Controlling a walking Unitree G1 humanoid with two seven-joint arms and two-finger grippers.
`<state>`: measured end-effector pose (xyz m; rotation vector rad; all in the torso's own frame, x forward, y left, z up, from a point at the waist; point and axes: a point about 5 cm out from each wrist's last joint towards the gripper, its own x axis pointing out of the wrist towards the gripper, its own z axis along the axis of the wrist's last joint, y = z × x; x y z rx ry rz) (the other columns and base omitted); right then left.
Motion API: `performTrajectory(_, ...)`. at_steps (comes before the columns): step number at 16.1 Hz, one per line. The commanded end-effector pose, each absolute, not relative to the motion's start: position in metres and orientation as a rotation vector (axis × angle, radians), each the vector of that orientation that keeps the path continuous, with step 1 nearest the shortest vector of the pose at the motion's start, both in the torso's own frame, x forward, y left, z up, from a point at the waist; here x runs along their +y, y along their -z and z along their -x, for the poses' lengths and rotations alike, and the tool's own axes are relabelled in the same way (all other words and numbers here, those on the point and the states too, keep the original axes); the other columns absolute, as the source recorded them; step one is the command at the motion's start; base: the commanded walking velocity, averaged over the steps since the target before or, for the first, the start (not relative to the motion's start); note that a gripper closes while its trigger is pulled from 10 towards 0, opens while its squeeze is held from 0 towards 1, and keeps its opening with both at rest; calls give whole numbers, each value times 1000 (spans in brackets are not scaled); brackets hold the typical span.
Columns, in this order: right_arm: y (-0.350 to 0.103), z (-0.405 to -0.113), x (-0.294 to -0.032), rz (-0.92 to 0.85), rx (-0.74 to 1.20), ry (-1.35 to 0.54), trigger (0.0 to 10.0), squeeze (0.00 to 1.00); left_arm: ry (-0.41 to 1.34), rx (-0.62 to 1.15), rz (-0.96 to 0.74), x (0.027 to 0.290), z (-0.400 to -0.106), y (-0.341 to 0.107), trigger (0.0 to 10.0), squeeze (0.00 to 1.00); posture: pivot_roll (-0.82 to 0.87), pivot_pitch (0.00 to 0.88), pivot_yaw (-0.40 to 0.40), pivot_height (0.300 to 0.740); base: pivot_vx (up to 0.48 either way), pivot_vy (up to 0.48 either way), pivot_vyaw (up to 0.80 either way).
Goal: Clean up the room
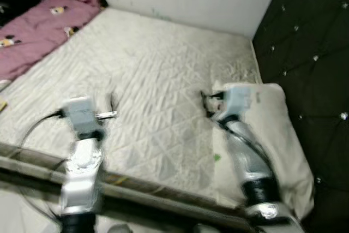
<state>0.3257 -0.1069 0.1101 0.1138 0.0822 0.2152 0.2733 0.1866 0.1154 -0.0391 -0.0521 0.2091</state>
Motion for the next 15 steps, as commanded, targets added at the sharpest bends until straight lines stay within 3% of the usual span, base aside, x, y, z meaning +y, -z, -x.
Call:
performTrajectory(1,-112,-328,-122,-98,79,-176,10000,0,-163,-87,64,174,-277,-121,10000,0,-21,0,-83,740,0,480,0)
performTrajectory(4,-110,-329,-121,-93,92,-183,10000,0,-147,-72,78,171,-277,-121,10000,0,-21,0,-84,740,0,0,-267)
performTrajectory(6,-110,-329,-120,-92,92,-188,10000,0,-146,-63,80,172,-277,-119,10000,0,-21,0,-84,740,0,467,-709)
performTrajectory(15,-110,-330,-119,-102,97,-205,10000,0,-153,-62,92,173,-276,-119,10000,0,-23,0,-89,740,0,478,0)
